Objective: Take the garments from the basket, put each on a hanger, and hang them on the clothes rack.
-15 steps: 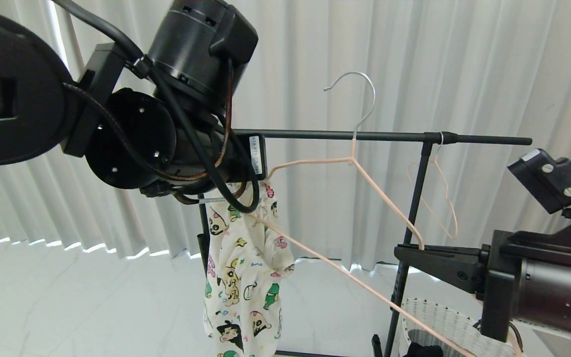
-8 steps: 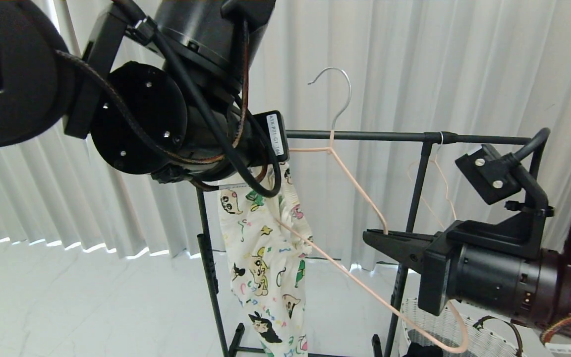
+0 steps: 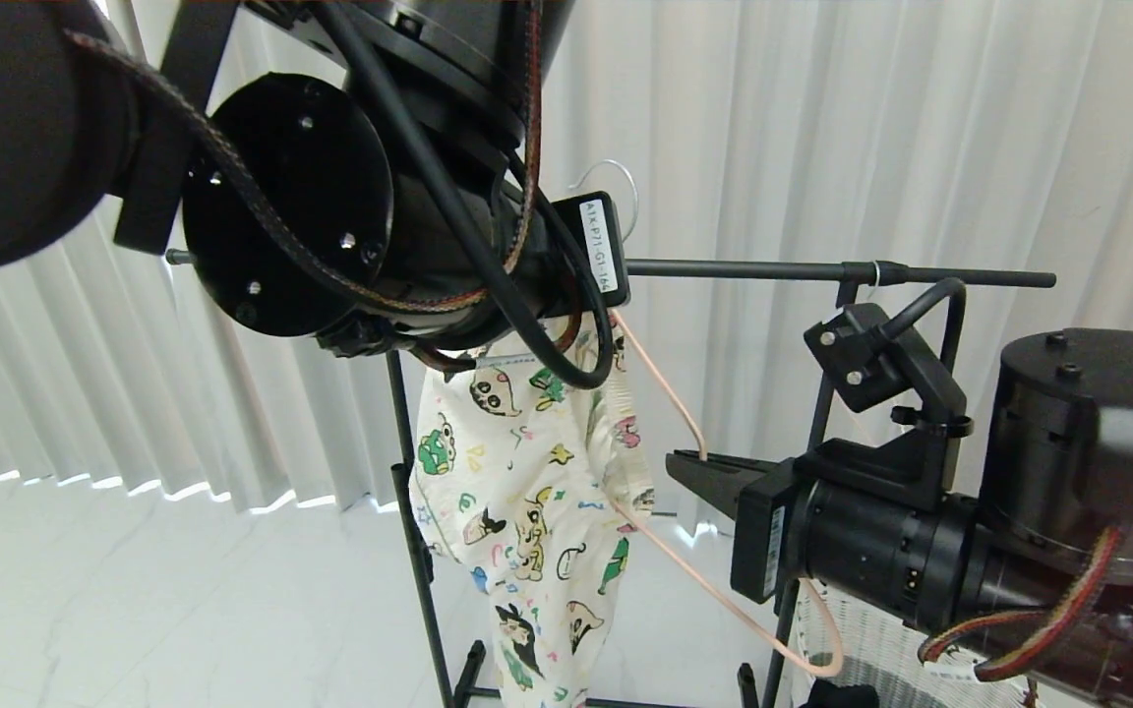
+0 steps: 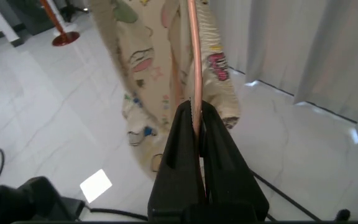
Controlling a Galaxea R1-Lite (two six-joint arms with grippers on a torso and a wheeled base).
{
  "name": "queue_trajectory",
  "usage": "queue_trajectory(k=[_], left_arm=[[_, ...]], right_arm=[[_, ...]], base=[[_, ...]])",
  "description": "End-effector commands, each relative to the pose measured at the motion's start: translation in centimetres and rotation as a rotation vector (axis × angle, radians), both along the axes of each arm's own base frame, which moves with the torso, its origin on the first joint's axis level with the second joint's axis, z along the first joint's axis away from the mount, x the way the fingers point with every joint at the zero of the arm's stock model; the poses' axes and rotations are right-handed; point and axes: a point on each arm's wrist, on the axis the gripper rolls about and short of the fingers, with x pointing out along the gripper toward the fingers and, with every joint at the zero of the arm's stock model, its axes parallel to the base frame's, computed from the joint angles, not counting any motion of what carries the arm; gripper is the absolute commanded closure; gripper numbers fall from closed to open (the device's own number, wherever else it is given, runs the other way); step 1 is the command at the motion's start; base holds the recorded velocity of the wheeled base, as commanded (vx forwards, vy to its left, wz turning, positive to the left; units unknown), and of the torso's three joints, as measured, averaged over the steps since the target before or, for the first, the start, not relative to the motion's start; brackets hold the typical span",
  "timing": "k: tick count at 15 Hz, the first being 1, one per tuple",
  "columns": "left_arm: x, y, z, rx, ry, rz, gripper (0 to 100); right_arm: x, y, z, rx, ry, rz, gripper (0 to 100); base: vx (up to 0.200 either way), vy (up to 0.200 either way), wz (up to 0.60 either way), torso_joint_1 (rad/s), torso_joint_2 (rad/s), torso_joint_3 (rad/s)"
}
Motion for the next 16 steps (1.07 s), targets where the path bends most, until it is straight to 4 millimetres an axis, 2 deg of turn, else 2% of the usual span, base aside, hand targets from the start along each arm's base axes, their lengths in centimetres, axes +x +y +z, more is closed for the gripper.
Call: queue_trajectory(k=[1,4,5,10,16], left_arm=[[0.1,0.0,-0.1,0.011,-0.001,0.004,100],[0.3,0.3,0.0,0.029,-0.008,0.006,100],[0.3,0.3,-0.1,0.036,-0.009,0.002,0],[1.1,0.9,-0.2,0.086,-0.019,0.011,0],[0.8,1.2,0.1,0.078,-0.025,0.012,0]], right_arm=[[0.2,0.2,-0.4,-0.015,0.004,-0.025,100],[0.2,0.1,-0.3,-0.012,-0.004,-0.054,100],[0.2,0.1,-0.2,-0.010,-0.007,-0.058,100],[0.1,-0.1,0.7,0.037,-0.052,-0.092,100],[0.3,-0.5,1.3,0.044,-0.116,-0.147,100]], base=[[0.000,0.000,0.00,0.000,0.00,0.000],[0.000,0.000,0.00,0.000,0.00,0.000],[0.000,0.000,0.00,0.000,0.00,0.000],[0.000,0.000,0.00,0.000,0.00,0.000],[0.000,0.000,0.00,0.000,0.00,0.000]])
